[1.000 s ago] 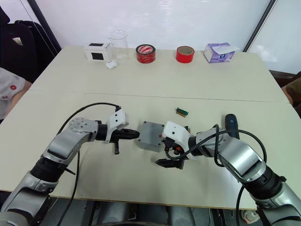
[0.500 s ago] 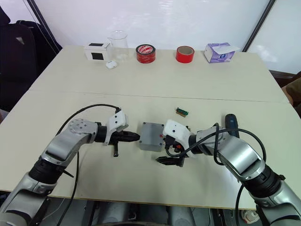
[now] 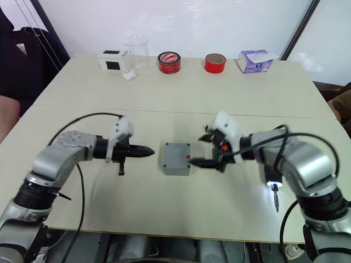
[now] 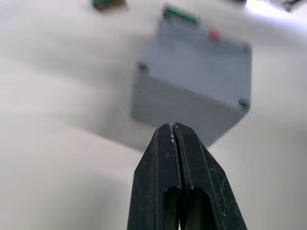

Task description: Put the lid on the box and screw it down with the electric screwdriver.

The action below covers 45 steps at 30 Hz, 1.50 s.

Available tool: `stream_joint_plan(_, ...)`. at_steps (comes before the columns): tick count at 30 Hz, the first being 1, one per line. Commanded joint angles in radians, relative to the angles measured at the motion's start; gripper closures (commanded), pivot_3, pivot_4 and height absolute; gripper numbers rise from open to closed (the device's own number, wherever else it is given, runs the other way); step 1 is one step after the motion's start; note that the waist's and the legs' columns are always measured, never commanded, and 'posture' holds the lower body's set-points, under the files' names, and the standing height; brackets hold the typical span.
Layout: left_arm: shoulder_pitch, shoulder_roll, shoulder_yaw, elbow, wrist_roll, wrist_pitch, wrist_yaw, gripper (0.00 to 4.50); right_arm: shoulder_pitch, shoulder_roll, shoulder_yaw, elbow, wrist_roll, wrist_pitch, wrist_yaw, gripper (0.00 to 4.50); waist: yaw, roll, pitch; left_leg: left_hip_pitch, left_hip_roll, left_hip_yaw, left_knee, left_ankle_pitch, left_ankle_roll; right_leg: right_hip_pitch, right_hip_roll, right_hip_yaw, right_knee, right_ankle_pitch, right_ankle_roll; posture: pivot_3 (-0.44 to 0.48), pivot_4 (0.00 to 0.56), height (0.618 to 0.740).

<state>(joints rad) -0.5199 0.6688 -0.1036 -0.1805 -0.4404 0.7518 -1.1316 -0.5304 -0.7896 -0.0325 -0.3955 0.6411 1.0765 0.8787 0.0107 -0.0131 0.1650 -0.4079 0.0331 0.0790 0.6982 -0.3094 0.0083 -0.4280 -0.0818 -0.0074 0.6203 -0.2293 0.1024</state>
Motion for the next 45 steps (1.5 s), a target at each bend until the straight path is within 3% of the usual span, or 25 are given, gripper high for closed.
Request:
stream_joint_plan(1, -0.041, 0.004, 0.026, -0.032, -0.038, 0.01, 0.007, 4.5, -0.081, 0.102, -0.018, 0.245, -0.1, -0.149, -0.111, 0.03, -0.001, 0.0, 0.0, 0.0, 0.0, 0.0, 0.0, 0.0, 0.0, 0.0, 0.0, 0.0, 0.0, 0.0, 0.0, 0.0, 0.15, 0.74)
stream_joint_plan(7, -0.05, -0.02, 0.016, -0.046, -0.046, 0.014, 0.054, 4.5, -0.174, 0.176, 0.109, 0.567, -0.299, -0.412, -0.121, 0.03, -0.006, 0.001, 0.0, 0.0, -0.001, 0.003, 0.0, 0.0, 0.0, -0.001, 0.0, 0.0, 0.0, 0.0, 0.001, 0.0, 0.15, 0.74)
stream_joint_plan(10, -0.037, -0.022, 0.017, -0.07, -0.055, 0.025, 0.07, 4.5, -0.197, 0.196, 0.135, 0.673, -0.349, -0.485, -0.102, 0.68, -0.009, 0.001, 0.0, 0.0, -0.001, 0.003, -0.001, 0.0, 0.0, -0.001, 0.0, 0.0, 0.0, 0.0, 0.001, 0.0, 0.15, 0.74)
stream_joint_plan(13, -0.012, -0.017, 0.02, -0.097, -0.064, 0.038, 0.086, 4.5, -0.208, 0.21, 0.142, 0.747, -0.375, -0.531, -0.079, 1.92, -0.01, 0.001, 0.0, 0.0, -0.001, 0.003, -0.001, 0.0, 0.0, 0.0, 0.0, 0.0, 0.001, 0.0, 0.001, 0.0, 0.15, 0.74)
stream_joint_plan(15, -0.004, -0.013, 0.022, -0.106, -0.069, 0.043, 0.092, 4.5, -0.211, 0.213, 0.142, 0.764, -0.386, -0.545, -0.066, 2.48, -0.013, 0.001, 0.0, 0.0, -0.001, 0.003, -0.001, 0.0, 0.0, 0.0, 0.0, 0.0, 0.001, 0.0, 0.001, 0.0, 0.15, 0.74)
stream_joint_plan(38, 0.025, 0.007, 0.004, -0.119, -0.059, 0.025, 0.108, 4.5, -0.239, 0.274, 0.12, 0.846, -0.441, -0.59, -0.053, 2.48, -0.025, 0.001, 0.001, 0.0, -0.001, 0.002, -0.001, 0.001, -0.001, -0.001, 0.0, 0.0, 0.003, 0.0, 0.001, 0.0, 0.15, 0.74)
stream_joint_plan(39, 0.025, 0.007, 0.004, -0.118, -0.058, 0.023, 0.108, 4.5, -0.241, 0.275, 0.122, 0.848, -0.444, -0.594, -0.053, 3.01, -0.025, 0.001, 0.001, 0.0, -0.001, 0.002, -0.001, 0.001, -0.001, -0.001, 0.0, 0.0, 0.004, 0.0, 0.001, 0.0, 0.15, 0.74)
stream_joint_plan(40, 0.024, 0.007, 0.004, -0.117, -0.057, 0.022, 0.108, 4.5, -0.241, 0.277, 0.125, 0.85, -0.448, -0.594, -0.052, 3.14, -0.025, 0.001, 0.001, 0.001, -0.001, 0.002, -0.001, 0.001, -0.001, -0.001, 0.0, 0.0, 0.004, 0.0, 0.001, 0.0, 0.15, 0.74)
stream_joint_plan(43, 0.022, 0.005, 0.002, -0.113, -0.055, 0.018, 0.107, 4.5, -0.24, 0.28, 0.128, 0.851, -0.456, -0.597, -0.051, 4.38, -0.025, 0.001, 0.001, 0.001, -0.001, 0.002, -0.001, 0.001, -0.001, -0.001, 0.0, 0.0, 0.004, 0.0, 0.001, 0.0, 0.15, 0.74)
stream_joint_plan(45, 0.022, 0.004, 0.0, -0.111, -0.054, 0.016, 0.107, 4.5, -0.24, 0.283, 0.125, 0.853, -0.46, -0.599, -0.05, 4.46, -0.024, 0.001, 0.001, 0.001, -0.001, 0.002, -0.001, 0.001, -0.001, -0.001, 0.0, 0.0, 0.004, 0.0, 0.001, 0.0, 0.15, 0.74)
